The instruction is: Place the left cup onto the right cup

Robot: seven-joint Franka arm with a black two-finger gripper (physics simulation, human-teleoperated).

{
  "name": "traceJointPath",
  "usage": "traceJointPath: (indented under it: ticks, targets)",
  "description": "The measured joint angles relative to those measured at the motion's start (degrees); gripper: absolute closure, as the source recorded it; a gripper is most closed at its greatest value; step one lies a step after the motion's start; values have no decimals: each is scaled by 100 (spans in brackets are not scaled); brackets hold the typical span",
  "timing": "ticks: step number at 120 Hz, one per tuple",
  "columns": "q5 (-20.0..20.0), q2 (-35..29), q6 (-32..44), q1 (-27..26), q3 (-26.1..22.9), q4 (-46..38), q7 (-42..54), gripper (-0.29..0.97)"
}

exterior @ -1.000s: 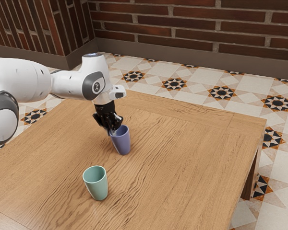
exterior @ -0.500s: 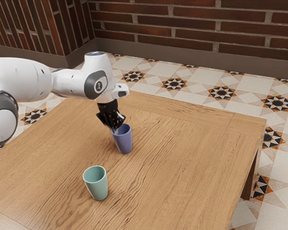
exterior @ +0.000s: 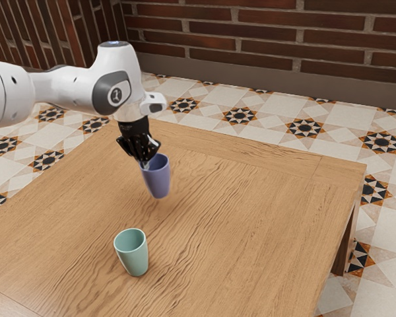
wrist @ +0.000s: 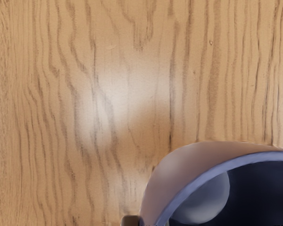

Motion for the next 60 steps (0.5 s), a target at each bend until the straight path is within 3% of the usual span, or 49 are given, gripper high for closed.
traceJointPath:
  ticks: [60]
  targets:
    - [24,-1426,-284,-196,-195,-1362,-1027,79]
